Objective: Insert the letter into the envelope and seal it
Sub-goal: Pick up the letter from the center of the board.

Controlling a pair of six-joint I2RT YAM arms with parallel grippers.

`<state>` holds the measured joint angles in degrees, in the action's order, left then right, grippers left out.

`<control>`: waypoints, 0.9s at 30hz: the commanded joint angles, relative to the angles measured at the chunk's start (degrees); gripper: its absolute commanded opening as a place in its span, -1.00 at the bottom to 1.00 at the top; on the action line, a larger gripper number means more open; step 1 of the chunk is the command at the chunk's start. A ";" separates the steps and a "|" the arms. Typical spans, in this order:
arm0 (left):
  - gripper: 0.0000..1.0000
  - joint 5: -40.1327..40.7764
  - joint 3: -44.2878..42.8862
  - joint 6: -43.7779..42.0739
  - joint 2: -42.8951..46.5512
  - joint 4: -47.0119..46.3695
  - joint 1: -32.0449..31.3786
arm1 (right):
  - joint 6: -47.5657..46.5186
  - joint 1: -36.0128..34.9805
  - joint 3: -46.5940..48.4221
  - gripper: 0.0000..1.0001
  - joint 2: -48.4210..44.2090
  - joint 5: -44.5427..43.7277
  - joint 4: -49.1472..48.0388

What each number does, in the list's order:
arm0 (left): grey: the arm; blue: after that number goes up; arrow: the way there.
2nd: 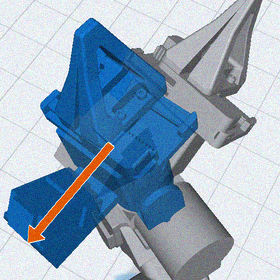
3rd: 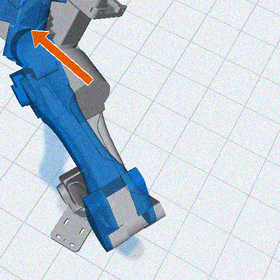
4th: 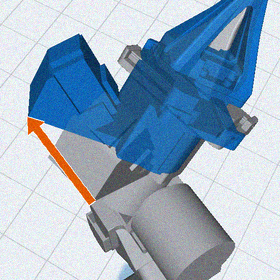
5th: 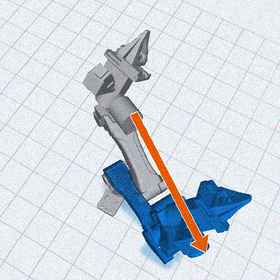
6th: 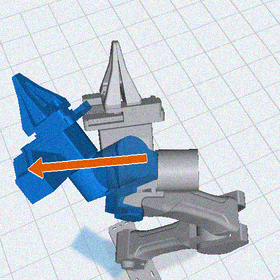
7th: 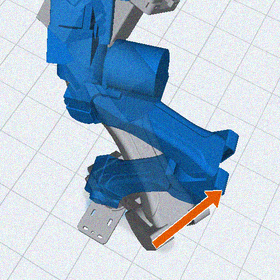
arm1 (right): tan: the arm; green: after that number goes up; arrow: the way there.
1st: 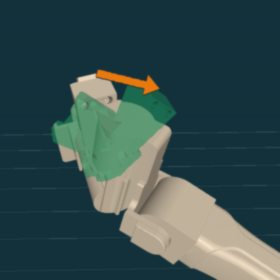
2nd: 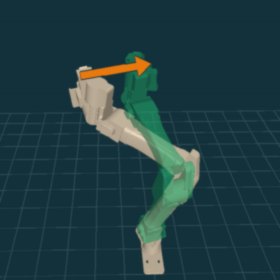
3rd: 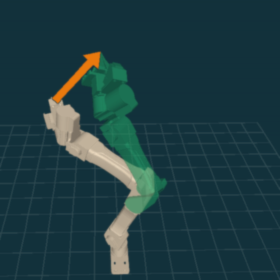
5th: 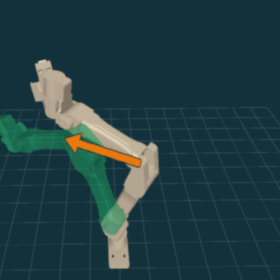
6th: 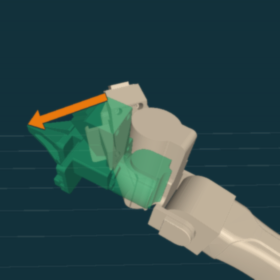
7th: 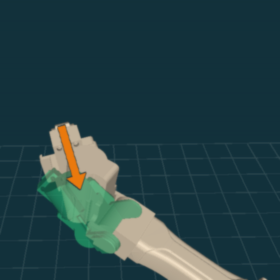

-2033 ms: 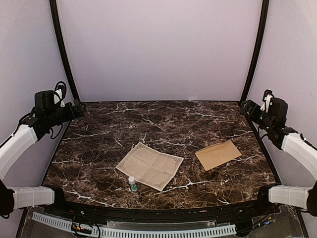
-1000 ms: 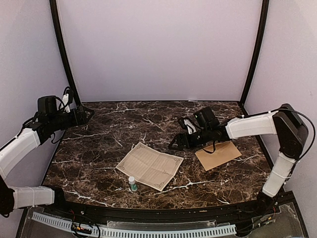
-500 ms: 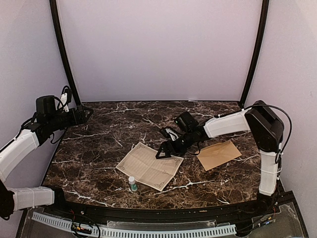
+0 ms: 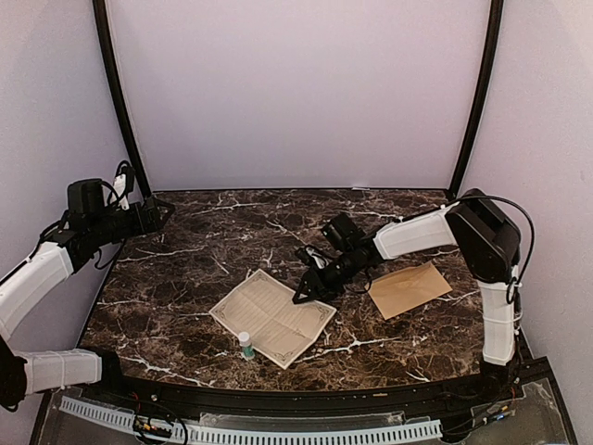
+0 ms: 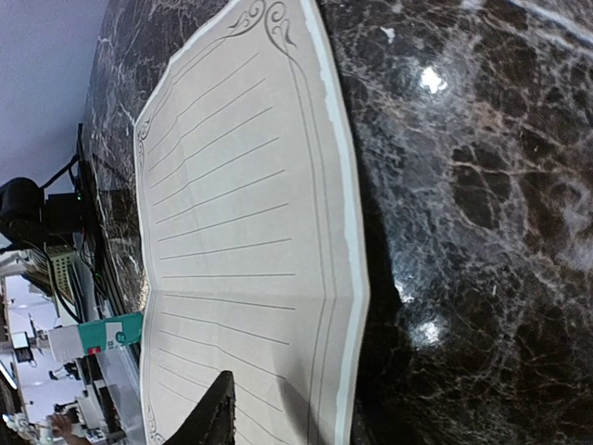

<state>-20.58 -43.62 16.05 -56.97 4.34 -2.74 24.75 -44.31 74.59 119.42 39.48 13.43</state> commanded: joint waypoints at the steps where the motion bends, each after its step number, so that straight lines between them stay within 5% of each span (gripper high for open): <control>1: 0.98 -0.61 0.99 -0.58 0.89 -1.32 0.19 | 2.90 -0.11 0.60 -0.40 0.67 2.70 -1.51; 8: 0.98 -0.39 0.99 -0.59 1.18 -1.06 0.22 | 6.12 0.34 -0.80 -1.00 -0.43 3.98 -5.50; 17: 0.98 -0.10 1.37 -0.72 2.93 -2.04 0.20 | 9.01 3.18 -3.63 -1.00 -7.05 0.10 -8.73; 27: 0.98 -3.99 -4.72 2.46 1.77 -7.13 0.19 | 9.60 8.45 -5.74 -1.00 -26.33 -8.35 -19.18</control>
<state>-21.15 -45.54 16.29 -55.92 2.96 -2.74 33.82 -36.07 68.97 98.50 35.20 2.46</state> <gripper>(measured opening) 0.990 0.004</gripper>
